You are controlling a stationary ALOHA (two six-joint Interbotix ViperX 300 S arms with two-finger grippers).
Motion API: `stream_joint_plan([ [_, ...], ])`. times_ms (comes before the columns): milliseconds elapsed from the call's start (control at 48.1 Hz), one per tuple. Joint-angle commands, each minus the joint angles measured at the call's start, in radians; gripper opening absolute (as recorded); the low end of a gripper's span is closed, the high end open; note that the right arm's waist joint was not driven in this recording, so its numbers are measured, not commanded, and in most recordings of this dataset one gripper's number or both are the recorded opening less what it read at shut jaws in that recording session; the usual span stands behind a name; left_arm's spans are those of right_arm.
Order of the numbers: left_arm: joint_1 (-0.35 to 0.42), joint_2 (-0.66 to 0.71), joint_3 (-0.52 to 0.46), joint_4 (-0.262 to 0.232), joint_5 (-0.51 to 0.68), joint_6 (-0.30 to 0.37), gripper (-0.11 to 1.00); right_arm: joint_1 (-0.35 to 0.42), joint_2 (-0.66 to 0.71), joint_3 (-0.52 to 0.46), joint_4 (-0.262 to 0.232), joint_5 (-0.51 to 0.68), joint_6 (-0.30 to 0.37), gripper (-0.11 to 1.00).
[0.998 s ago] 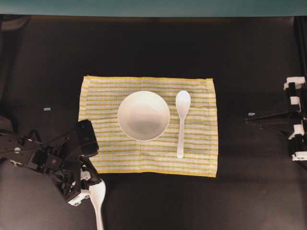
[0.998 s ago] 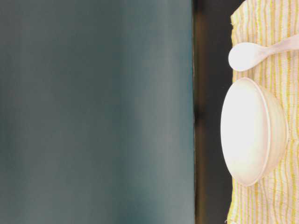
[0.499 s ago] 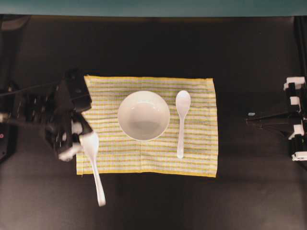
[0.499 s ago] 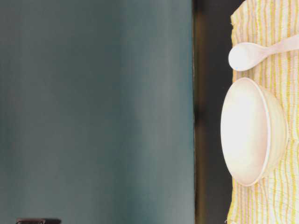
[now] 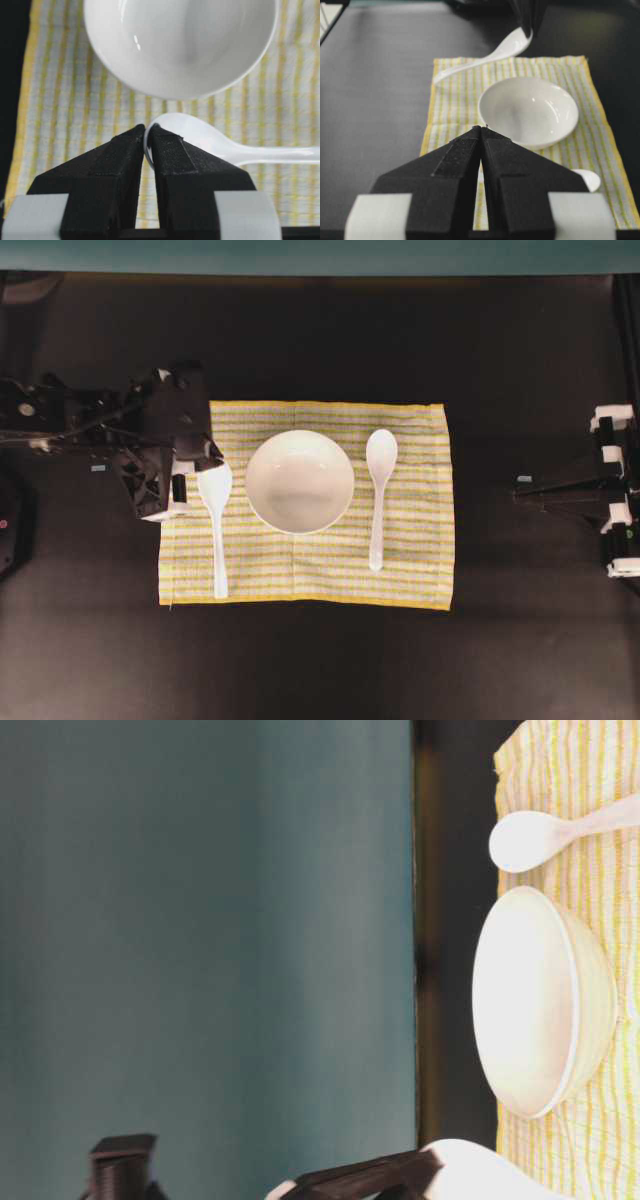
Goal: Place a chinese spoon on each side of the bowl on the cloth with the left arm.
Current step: 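Lower the spoon onto the cloth and open the left gripper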
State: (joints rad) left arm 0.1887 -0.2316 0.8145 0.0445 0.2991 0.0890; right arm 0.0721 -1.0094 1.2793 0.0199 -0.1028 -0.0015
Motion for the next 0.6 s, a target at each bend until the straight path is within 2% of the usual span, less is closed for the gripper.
stream_joint_plan([
  [0,0.009,0.018,-0.014,0.003,-0.015,0.020,0.05,0.000,0.006,-0.006,0.005,-0.005,0.009,0.01],
  [374,0.095,0.031,-0.015,0.003,-0.055,0.087,0.05,0.000,0.006,-0.003,0.005,-0.005,0.009,0.01],
  [582,0.133,0.071,0.011,0.003,-0.107,0.092,0.05,0.000,0.005,-0.002,0.005,-0.005,0.009,0.01],
])
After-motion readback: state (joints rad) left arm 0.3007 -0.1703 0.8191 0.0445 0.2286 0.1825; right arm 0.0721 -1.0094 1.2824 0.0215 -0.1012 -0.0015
